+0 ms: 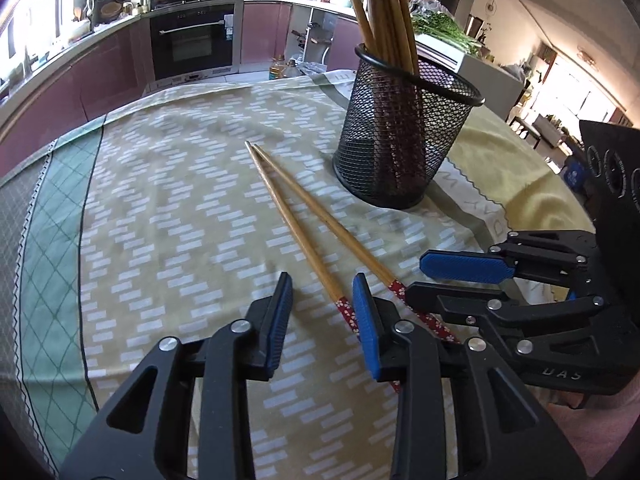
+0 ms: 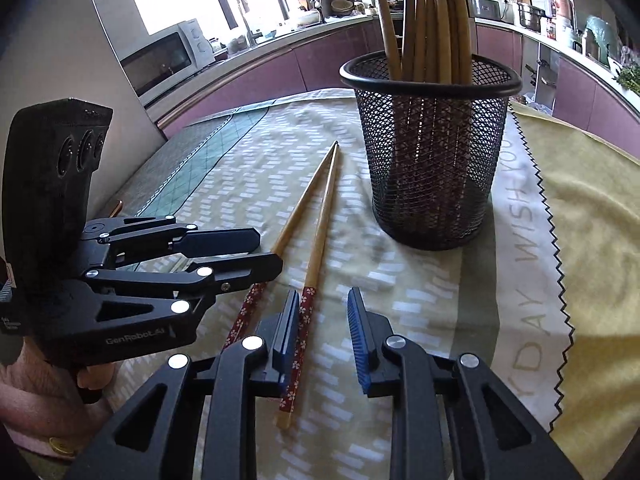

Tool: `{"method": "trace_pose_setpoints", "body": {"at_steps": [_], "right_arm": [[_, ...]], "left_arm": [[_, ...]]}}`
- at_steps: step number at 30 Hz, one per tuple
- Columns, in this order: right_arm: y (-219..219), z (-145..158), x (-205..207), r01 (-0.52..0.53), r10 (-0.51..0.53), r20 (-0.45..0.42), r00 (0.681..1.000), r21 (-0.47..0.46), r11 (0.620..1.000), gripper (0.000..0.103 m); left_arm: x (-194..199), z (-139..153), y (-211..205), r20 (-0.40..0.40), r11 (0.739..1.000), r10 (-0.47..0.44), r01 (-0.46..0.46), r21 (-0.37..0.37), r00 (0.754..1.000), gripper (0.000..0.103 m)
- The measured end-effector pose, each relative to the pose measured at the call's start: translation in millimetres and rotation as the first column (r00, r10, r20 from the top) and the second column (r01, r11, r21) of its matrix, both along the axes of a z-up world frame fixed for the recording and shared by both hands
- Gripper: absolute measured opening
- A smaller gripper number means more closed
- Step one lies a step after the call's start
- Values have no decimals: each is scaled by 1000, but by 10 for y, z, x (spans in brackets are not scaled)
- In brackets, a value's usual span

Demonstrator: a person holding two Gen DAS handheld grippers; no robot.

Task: Organize utensils
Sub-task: 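Close the left gripper on a chopstick while the right gripper grasps the other chopstick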

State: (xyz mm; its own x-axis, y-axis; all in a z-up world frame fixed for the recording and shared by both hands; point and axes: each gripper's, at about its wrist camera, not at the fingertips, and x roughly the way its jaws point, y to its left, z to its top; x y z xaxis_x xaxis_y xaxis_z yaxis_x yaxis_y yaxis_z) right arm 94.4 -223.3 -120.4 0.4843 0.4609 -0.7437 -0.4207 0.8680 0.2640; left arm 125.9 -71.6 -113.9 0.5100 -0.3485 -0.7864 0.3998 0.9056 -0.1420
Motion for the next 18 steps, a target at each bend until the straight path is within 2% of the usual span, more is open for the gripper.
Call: {"method": "trace_pose_setpoints", "body": {"at_steps": [7,14,18], "right_arm": [[50,4,52,-4,4,8,1000,-4,1000,24],[231,8,205,-17,17,29,999,-14,1000,22],[256,-16,264,-8,8,27,1000,-23,1000,13]], "left_arm": [[-116,0,75,1,999,37,-37,5,999,12],[-278,-7,181,-13,997,76,-76,-11,997,10],[-323,-7,200,-25,997,81,-81,-15,996,10]]}}
